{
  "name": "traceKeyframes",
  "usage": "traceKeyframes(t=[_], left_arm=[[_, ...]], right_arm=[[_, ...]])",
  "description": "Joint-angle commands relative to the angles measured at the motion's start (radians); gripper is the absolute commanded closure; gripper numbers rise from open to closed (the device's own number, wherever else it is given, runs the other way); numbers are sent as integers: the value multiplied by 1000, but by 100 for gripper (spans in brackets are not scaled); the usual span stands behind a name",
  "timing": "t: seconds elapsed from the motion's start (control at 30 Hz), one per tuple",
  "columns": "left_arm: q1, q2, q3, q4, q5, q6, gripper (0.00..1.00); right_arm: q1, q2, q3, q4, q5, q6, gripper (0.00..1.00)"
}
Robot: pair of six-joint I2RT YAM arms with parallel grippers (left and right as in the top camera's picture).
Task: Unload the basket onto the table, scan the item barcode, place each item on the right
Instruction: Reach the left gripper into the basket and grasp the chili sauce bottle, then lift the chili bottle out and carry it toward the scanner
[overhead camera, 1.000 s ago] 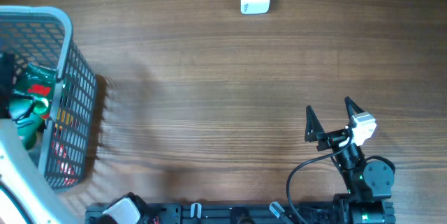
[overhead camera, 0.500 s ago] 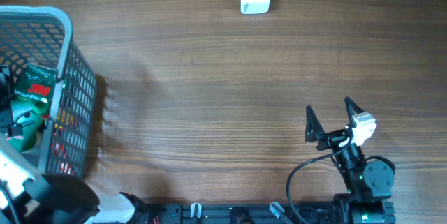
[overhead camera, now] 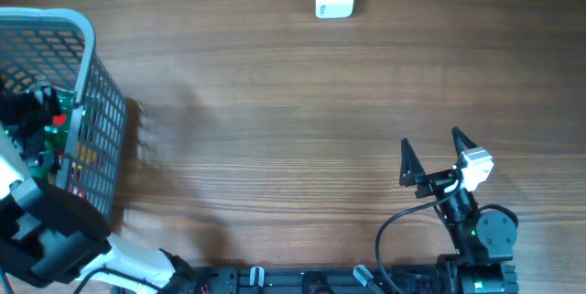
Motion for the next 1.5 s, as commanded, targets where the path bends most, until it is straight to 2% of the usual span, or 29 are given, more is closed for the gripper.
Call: traceKeyframes(t=[0.0, 0.13, 0.47, 0.7, 0.77, 0.9, 0.97, 1.0, 1.17, 1.47], left_arm=[[-20, 8, -24, -4, -39, -13, 8], [-21, 8, -59, 3, -50, -13, 18], [-21, 8, -67, -2, -128, -13, 21], [-22, 8, -121, 32, -127, -13, 22], [-22, 8, -135, 45, -127, -13, 32], [-18, 8, -134, 53, -119, -13, 41], [-7, 8, -126, 51, -103, -13, 59], [-3, 6, -117, 45, -84, -13, 63], [5, -2, -8, -23, -58, 10, 70], [5, -84, 388, -198, -58, 18, 67]], right_arm=[[4, -8, -1, 3, 17, 15, 0], [4, -8, -1, 3, 17, 14, 0], [4, -8, -1, 3, 17, 14, 0], [4, -8, -1, 3, 17, 15, 0], [4, -8, -1, 3, 17, 15, 0], [4, -8, -1, 3, 17, 14, 0], [4, -8, -1, 3, 17, 15, 0], [4, -8, -1, 3, 17, 15, 0], [4, -8, -1, 3, 17, 15, 0], [4, -8, -1, 3, 17, 14, 0]])
